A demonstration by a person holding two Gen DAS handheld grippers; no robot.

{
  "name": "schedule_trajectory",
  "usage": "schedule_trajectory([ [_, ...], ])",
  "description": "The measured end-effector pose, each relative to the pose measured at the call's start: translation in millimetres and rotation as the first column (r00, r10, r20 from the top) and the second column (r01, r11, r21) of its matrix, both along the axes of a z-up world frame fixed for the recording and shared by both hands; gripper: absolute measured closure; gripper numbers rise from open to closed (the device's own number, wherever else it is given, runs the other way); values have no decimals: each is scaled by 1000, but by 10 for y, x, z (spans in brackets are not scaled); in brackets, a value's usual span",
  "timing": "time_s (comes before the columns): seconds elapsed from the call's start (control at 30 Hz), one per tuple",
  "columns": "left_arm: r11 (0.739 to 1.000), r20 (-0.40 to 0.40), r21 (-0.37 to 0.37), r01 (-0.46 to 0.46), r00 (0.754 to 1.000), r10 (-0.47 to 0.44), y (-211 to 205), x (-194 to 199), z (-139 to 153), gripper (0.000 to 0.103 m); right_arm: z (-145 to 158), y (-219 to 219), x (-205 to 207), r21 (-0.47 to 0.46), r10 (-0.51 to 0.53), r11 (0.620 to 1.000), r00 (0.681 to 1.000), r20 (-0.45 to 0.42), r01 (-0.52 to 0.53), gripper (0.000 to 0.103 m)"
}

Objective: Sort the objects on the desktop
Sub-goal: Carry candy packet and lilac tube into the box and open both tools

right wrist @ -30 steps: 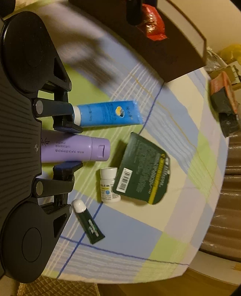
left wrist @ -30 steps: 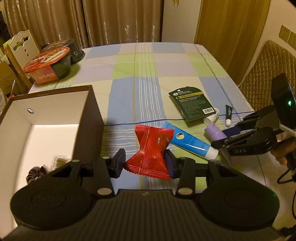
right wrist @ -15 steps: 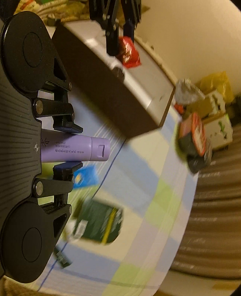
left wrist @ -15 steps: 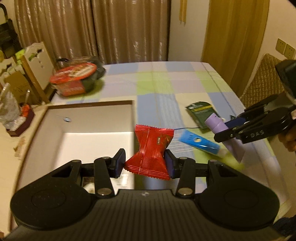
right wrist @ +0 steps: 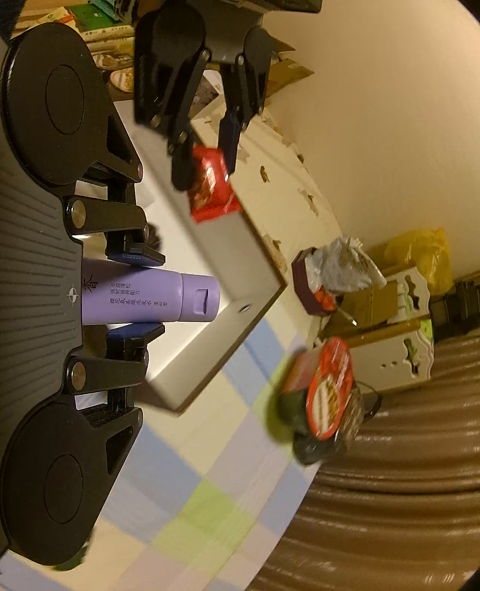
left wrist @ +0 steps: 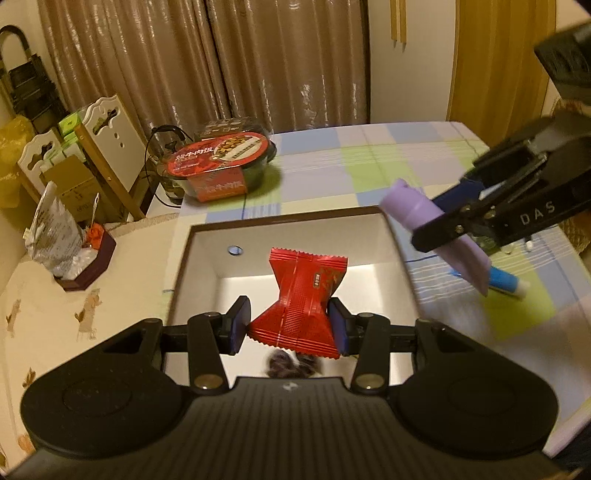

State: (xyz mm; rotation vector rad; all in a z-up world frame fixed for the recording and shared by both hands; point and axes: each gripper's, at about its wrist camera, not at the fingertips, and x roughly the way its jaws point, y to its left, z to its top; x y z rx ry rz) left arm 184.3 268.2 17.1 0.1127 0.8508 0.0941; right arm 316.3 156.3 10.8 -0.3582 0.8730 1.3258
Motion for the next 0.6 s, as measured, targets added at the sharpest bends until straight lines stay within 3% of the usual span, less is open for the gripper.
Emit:
schedule_trajectory([
  [0.3,998,-56,8,58,997,-58,420,364,-173,63,-225,742,44,-98,44,994,999,27,-42,72],
  [0.6,998,-114,-41,46,992,-50,666,625,-549,63,-611,1028,168,-197,67,979,996,64,-53,72],
])
